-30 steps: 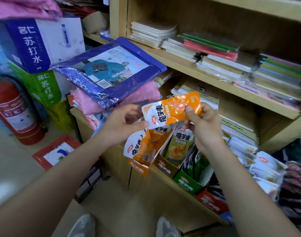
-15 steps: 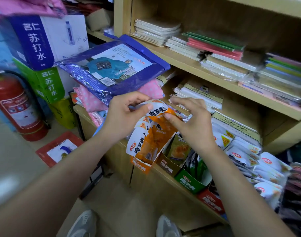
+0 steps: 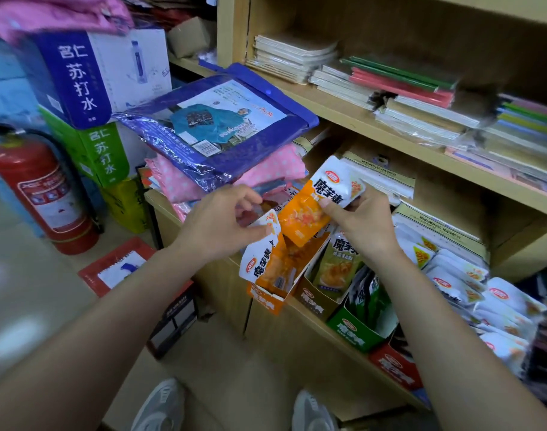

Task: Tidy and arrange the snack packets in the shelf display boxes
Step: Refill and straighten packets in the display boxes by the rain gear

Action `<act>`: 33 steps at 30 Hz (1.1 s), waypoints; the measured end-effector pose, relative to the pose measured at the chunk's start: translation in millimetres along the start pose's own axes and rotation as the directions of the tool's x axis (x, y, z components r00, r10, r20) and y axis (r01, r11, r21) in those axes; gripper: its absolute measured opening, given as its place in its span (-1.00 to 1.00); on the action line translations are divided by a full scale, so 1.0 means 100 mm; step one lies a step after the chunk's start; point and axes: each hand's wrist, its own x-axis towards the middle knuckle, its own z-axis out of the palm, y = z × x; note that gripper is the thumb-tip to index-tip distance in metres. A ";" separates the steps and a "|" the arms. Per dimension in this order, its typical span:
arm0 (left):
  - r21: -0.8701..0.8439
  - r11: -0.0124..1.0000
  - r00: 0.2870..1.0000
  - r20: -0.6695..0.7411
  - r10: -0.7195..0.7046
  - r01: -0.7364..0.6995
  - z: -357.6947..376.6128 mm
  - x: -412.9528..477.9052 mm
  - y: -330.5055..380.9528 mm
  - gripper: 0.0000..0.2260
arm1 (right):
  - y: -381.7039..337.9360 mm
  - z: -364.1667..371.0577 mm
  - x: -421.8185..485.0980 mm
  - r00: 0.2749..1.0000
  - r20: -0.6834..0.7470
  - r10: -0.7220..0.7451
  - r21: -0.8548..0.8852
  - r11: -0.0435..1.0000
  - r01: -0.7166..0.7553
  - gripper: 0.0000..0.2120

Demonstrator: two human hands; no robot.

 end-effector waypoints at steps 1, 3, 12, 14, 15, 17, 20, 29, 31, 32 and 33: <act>0.053 0.998 0.997 0.063 -0.038 0.034 0.00 -0.03 -0.01 -0.58 | 0.02 -0.01 0.00 1.000 0.000 0.003 -0.062 0.998 -0.003 -0.85; 0.125 0.989 0.980 0.170 -0.101 0.081 -0.02 -0.07 -0.04 -0.56 | -0.01 -0.06 0.00 1.000 -0.025 -0.011 -0.094 0.995 0.009 -0.87; 0.119 0.992 0.998 0.039 -0.056 0.051 -0.03 -0.09 -0.12 -0.83 | 0.01 -0.02 -0.09 0.976 0.184 -0.118 -0.405 0.895 0.185 -0.78; 0.083 0.996 0.998 -0.057 -0.024 0.029 -0.03 -0.09 -0.10 -0.86 | 0.02 0.02 -0.07 0.979 0.148 -0.136 -0.400 0.897 0.186 -0.76; 0.057 0.998 0.996 -0.087 -0.017 0.022 -0.03 -0.10 -0.09 -0.86 | 0.02 0.04 -0.06 0.978 0.146 -0.152 -0.390 0.900 0.197 -0.79; 0.007 1.000 0.992 -0.120 -0.030 0.031 -0.03 -0.09 -0.07 -0.88 | 0.05 0.05 -0.05 0.971 0.171 -0.165 -0.396 0.891 0.221 -0.87; -0.071 0.995 0.991 -0.112 -0.075 0.068 -0.02 -0.07 -0.04 -0.89 | 0.12 0.05 -0.04 0.979 0.156 -0.134 -0.443 0.876 0.191 -0.87; -0.586 0.763 0.939 -0.014 -0.345 0.272 0.13 0.03 0.18 -0.88 | -0.15 0.04 -0.25 0.959 0.240 -0.149 -0.161 0.968 0.190 -0.56; -0.620 0.734 0.932 -0.011 -0.362 0.278 0.18 0.07 0.24 -0.88 | -0.20 0.10 -0.34 0.937 0.339 -0.085 -0.145 0.979 0.141 -0.43; -0.629 0.724 0.930 -0.003 -0.367 0.283 0.20 0.08 0.28 -0.89 | -0.18 0.15 -0.36 0.931 0.357 -0.078 -0.184 0.971 0.152 -0.40; -0.635 0.716 0.929 0.006 -0.371 0.290 0.22 0.08 0.29 -0.89 | -0.17 0.20 -0.37 0.930 0.356 -0.087 -0.220 0.960 0.174 -0.42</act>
